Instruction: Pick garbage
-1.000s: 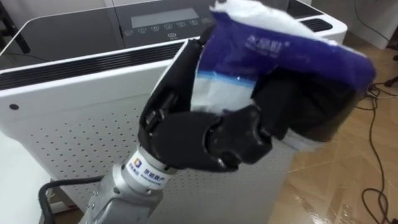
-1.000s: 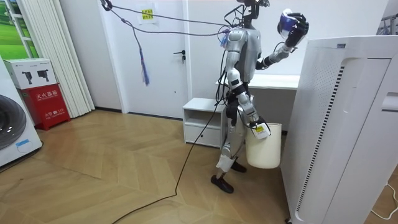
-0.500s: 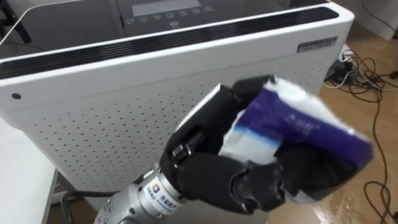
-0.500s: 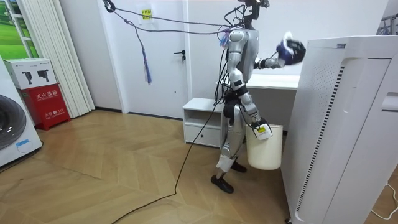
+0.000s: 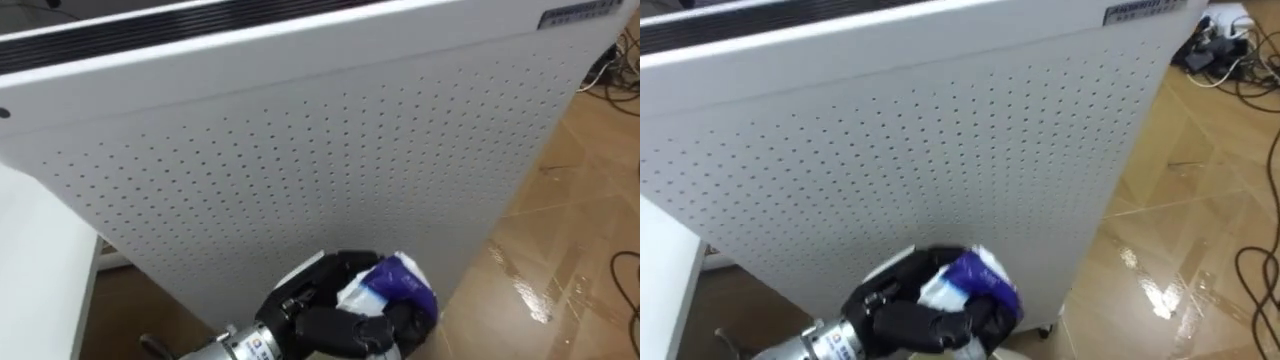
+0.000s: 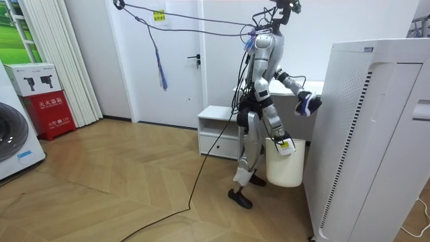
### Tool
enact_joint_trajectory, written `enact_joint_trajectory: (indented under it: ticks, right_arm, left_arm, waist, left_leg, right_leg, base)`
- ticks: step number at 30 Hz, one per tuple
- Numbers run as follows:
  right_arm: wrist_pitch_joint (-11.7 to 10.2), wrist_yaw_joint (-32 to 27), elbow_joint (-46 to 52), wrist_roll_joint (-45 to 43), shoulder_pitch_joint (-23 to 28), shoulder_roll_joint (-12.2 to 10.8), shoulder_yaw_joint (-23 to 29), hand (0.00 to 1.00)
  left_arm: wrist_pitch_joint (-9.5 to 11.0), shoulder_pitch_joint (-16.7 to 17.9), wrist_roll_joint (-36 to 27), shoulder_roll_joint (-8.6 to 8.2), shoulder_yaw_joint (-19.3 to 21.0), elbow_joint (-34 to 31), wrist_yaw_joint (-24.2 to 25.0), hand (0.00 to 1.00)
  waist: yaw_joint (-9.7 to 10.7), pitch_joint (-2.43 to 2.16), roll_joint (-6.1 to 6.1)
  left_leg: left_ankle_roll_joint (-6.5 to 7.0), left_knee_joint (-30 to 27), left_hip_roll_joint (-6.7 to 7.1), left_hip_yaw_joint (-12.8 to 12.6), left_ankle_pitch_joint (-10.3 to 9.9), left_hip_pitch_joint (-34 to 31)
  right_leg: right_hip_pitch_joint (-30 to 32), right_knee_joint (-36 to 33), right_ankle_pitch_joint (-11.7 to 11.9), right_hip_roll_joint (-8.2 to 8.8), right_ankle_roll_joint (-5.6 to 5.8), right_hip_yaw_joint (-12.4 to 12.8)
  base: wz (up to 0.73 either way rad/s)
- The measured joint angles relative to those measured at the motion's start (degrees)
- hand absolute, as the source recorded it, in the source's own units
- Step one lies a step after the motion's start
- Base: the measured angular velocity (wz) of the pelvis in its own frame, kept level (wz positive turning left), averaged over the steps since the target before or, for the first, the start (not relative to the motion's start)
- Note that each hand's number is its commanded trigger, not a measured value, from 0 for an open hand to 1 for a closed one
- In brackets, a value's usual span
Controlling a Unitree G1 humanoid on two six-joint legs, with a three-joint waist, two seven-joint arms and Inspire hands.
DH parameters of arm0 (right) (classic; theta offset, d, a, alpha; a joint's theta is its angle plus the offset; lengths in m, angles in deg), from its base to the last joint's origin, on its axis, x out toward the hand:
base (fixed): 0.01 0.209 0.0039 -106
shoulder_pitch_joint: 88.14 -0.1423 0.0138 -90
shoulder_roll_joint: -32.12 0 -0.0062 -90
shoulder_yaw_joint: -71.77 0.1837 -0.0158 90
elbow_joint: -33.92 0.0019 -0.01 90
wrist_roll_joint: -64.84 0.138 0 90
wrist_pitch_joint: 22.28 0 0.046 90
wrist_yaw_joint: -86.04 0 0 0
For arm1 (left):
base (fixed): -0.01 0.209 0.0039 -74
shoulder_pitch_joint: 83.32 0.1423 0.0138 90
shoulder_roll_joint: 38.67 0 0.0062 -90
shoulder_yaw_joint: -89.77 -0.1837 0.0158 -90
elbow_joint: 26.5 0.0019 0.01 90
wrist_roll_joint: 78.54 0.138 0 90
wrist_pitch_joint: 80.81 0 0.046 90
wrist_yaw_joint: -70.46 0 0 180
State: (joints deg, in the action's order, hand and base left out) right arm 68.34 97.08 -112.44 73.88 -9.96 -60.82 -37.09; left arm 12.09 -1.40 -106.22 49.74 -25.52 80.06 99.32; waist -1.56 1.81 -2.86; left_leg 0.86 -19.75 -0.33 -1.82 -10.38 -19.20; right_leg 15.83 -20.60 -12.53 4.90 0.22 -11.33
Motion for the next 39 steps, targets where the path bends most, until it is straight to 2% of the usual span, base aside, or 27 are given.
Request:
enact_joint_trajectory:
  ticks: [4, 11, 18, 20, 21, 22, 23, 28, 39]
  right_arm:
    - [-0.54, -0.41, -1.56, 0.18, -1.10, 0.17, 0.13, 1.00]
    - [-0.58, -0.47, -1.81, 0.21, -2.96, 0.28, 2.15, 1.00]
    - [-0.86, -1.03, -1.80, 0.50, -4.70, 0.14, 2.12, 1.00]
    - [-0.86, -1.18, -1.80, 1.30, -4.86, 0.08, 2.09, 1.00]
    - [-0.86, -1.38, -1.80, 2.04, -5.03, 0.11, 2.11, 1.00]
    - [-0.86, -1.52, -1.80, 2.12, -5.10, 0.11, 2.11, 1.00]
    - [-0.86, -1.61, -1.77, 2.27, -5.12, 0.14, 2.15, 1.00]
    - [-0.86, -2.93, -1.79, 3.07, -5.11, -0.16, 1.96, 1.00]
    - [-0.84, -3.17, -1.84, 4.55, -5.00, -1.15, 1.44, 1.00]
  left_arm:
    - [0.01, 0.63, 3.72, 0.16, -0.03, 4.31, -0.01, 1.00]
    - [1.28, 0.61, 3.62, -0.50, 0.77, 8.78, 0.00, 1.00]
    - [1.29, 0.48, 3.62, -0.39, 0.70, 10.63, -0.01, 1.00]
    - [1.29, 0.42, 3.61, -0.39, 0.69, 11.19, -0.01, 0.55]
    - [1.29, 0.38, 3.63, -0.38, 0.70, 11.71, -0.01, 0.38]
    - [1.28, 0.39, 3.63, -0.34, 0.70, 11.87, -0.01, 0.07]
    - [1.29, 0.36, 3.64, -0.36, 0.71, 12.31, -0.01, 0.00]
    - [1.29, 0.22, 3.62, -0.22, 0.70, 13.88, -0.20, 0.00]
    - [1.26, 0.17, 3.62, -0.32, -0.17, 15.47, -1.18, 0.00]
  waist:
    - [0.00, 0.09, 0.13]
    - [-0.47, 0.16, 0.24]
    - [-0.43, 0.40, 0.42]
    - [-0.43, 0.58, 0.65]
    - [-0.43, 0.68, 0.79]
    - [-0.43, 0.71, 0.83]
    - [-0.37, 0.72, 0.86]
    - [-0.53, 0.73, 0.83]
    - [-0.20, 0.71, 0.78]
  left_leg:
    - [-0.07, -0.02, -0.13, 0.04, 0.21, -1.77]
    - [-0.07, -0.11, -0.33, -0.37, 0.25, -3.71]
    - [-0.08, -0.18, -0.34, -0.21, 0.26, -5.22]
    - [-0.08, -0.18, -0.34, -0.25, 0.26, -5.25]
    - [-0.08, -0.17, -0.34, -0.29, 0.26, -5.31]
    - [-0.08, -0.18, -0.34, -0.29, 0.26, -5.36]
    - [-0.08, -0.26, -0.33, -0.17, 0.26, -5.49]
    - [-0.08, -0.93, -0.41, 0.00, 0.26, -6.21]
    - [-0.08, -1.41, -0.34, 0.10, 0.26, -6.35]
  right_leg:
    - [1.82, -0.01, 0.21, -0.08, -0.17, -0.04]
    - [3.96, -0.12, 0.32, 0.12, -0.22, 0.21]
    - [5.34, -0.21, 0.32, 0.15, -0.22, -0.06]
    - [5.36, -0.20, 0.32, 0.16, -0.22, -0.07]
    - [5.38, -0.18, 0.32, 0.16, -0.22, -0.08]
    - [5.40, -0.16, 0.32, 0.16, -0.22, -0.10]
    - [5.41, -0.10, 0.32, 0.14, -0.22, -0.30]
    - [5.44, -0.08, 0.32, 0.21, -0.22, -1.22]
    - [5.28, -0.20, 0.32, 0.11, -0.22, -1.47]
  base:
    - [0.00]
    - [-0.03]
    - [0.01]
    - [0.00]
    - [0.00]
    - [0.03]
    - [0.07]
    - [0.09]
    - [0.00]
